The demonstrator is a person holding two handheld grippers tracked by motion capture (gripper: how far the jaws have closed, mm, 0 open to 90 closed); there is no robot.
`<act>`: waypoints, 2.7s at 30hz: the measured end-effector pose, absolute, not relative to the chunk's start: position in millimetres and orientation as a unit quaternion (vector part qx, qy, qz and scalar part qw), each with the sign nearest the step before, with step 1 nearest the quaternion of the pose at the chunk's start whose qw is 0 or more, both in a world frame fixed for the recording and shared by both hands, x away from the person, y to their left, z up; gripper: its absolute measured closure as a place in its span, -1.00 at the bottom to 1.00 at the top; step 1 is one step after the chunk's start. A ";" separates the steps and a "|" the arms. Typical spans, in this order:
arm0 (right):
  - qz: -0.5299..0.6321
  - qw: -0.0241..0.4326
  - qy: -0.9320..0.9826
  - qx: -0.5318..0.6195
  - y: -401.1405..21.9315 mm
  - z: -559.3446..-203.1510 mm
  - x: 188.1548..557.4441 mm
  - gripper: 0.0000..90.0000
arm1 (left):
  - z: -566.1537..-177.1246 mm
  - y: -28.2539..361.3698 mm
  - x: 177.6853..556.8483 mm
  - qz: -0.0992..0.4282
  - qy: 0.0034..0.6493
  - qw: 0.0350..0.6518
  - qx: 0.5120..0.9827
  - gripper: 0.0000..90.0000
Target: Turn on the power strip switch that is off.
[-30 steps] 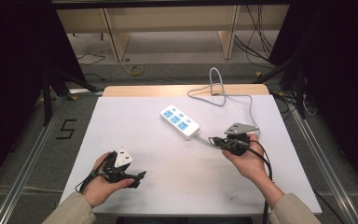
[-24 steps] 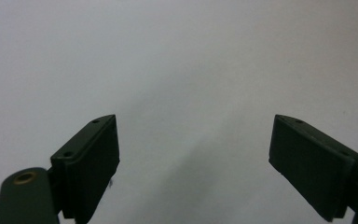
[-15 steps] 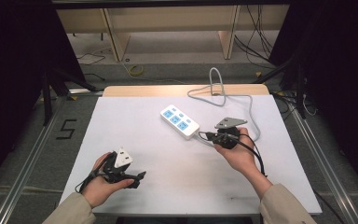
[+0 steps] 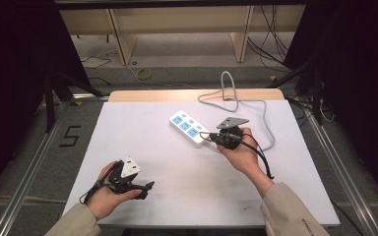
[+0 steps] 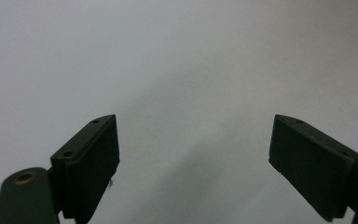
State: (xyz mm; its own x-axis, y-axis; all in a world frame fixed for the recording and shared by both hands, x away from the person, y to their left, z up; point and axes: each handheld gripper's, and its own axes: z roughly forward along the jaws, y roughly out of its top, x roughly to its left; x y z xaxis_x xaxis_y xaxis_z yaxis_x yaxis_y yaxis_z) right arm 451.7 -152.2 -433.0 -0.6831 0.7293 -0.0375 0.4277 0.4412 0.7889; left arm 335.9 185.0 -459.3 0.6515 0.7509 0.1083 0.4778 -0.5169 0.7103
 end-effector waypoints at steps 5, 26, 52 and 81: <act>0.398 0.189 0.827 0.350 -148.0 -432.2 457.6 1.00 | -459.3 185.8 336.1 0.207 0.363 0.329 0.847 -0.65; 0.385 0.186 0.829 0.359 -131.9 -432.5 482.9 1.00 | -459.4 186.4 336.4 0.203 0.366 0.331 0.846 -0.65; 0.371 0.181 0.834 0.367 -121.4 -440.4 505.2 1.00 | -459.6 186.9 336.3 0.201 0.369 0.334 0.844 -0.64; 0.365 0.180 0.834 0.372 -114.8 -441.7 517.8 1.00 | -459.5 187.7 336.4 0.202 0.367 0.333 0.845 -0.64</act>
State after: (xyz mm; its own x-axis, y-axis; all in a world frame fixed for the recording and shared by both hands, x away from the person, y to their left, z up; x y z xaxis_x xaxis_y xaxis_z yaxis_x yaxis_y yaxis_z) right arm 517.8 -114.8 -441.7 -0.6582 0.7523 -0.0285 0.4896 0.4565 0.7429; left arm 336.4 187.7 -459.5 0.6487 0.7547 0.0978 0.4853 -0.5093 0.7107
